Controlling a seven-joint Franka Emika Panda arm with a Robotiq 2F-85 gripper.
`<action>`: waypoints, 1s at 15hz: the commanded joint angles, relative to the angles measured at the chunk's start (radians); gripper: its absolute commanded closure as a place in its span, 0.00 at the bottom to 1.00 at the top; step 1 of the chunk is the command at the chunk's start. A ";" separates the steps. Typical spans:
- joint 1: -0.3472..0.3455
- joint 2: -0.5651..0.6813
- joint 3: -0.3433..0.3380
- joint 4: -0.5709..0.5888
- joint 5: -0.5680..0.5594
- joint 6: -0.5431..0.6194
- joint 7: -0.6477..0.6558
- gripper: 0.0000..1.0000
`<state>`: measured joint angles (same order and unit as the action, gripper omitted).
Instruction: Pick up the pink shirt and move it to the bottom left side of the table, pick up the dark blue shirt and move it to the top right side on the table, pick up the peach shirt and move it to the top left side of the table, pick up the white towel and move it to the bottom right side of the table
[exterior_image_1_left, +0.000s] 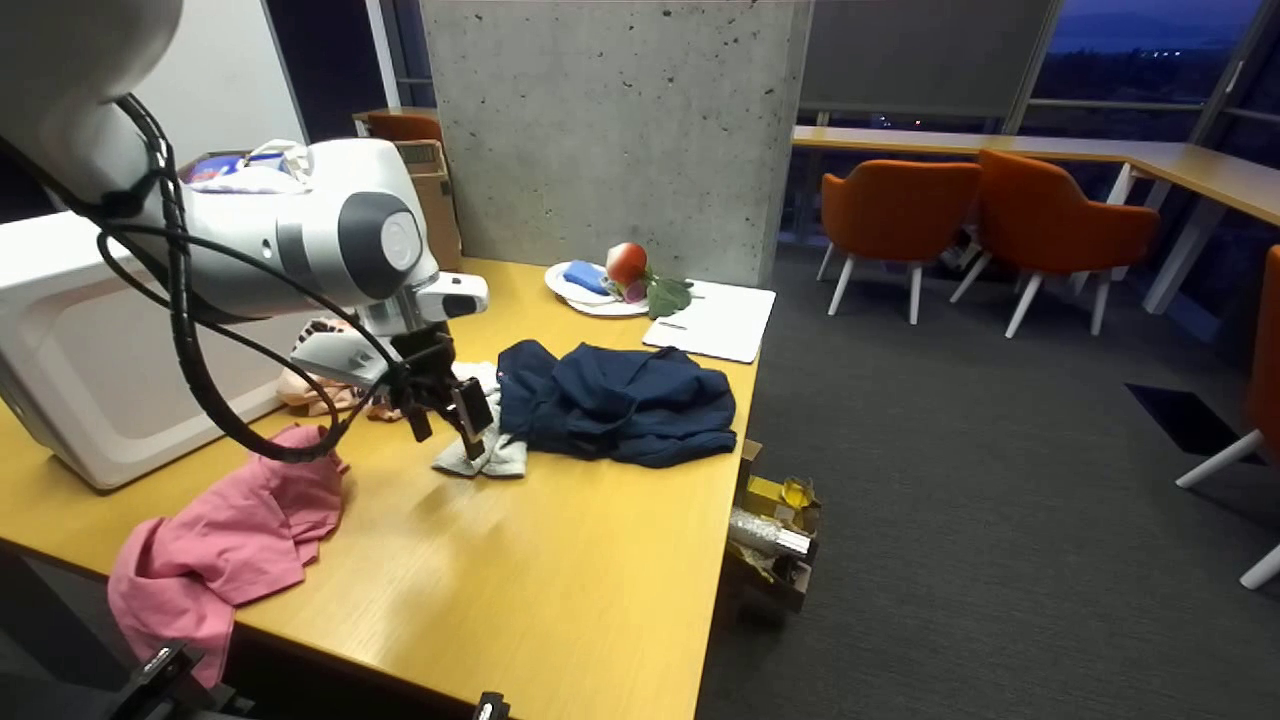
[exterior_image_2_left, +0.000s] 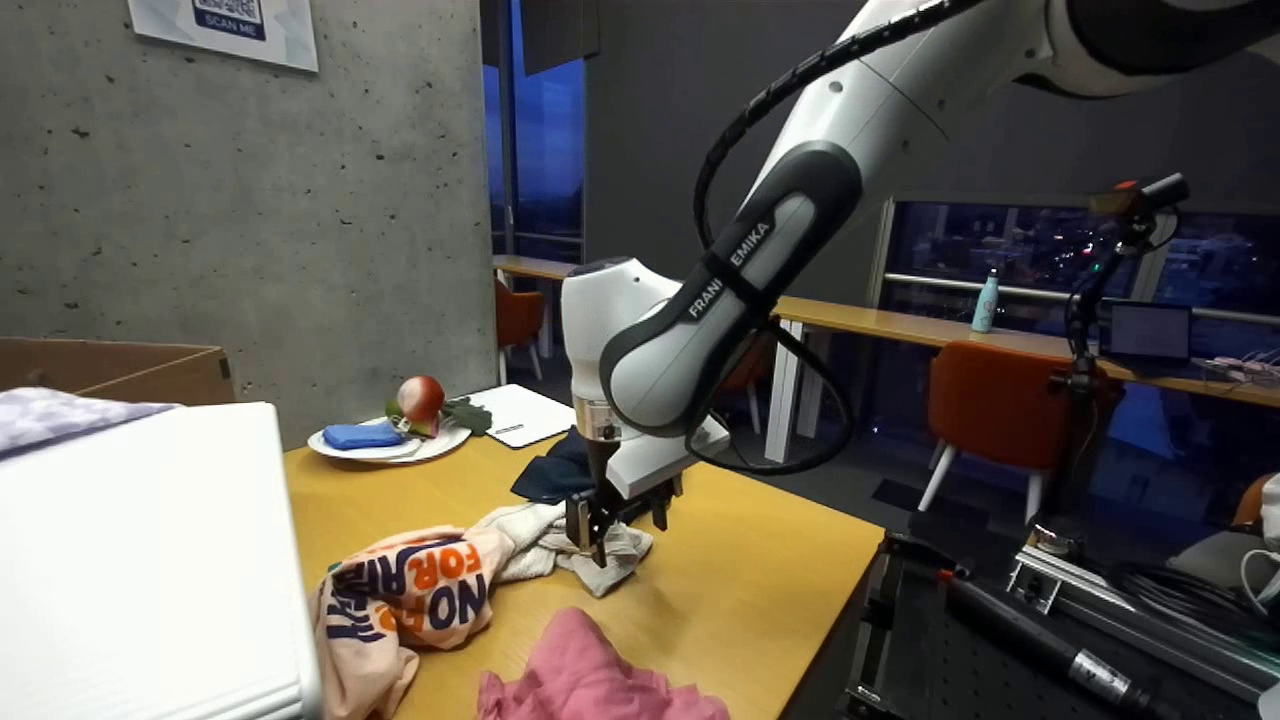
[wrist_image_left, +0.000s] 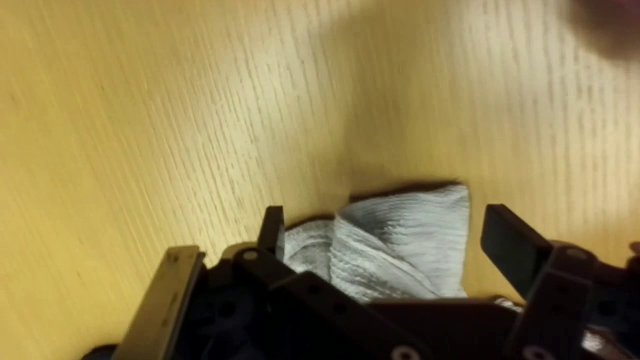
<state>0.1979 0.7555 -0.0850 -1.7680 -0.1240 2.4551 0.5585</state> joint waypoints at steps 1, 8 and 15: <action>0.042 0.011 -0.066 -0.041 -0.038 0.114 0.010 0.00; 0.081 0.063 -0.139 -0.072 -0.040 0.269 0.019 0.00; 0.127 0.065 -0.192 -0.112 -0.012 0.390 0.017 0.55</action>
<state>0.2852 0.8349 -0.2388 -1.8461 -0.1525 2.7957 0.5671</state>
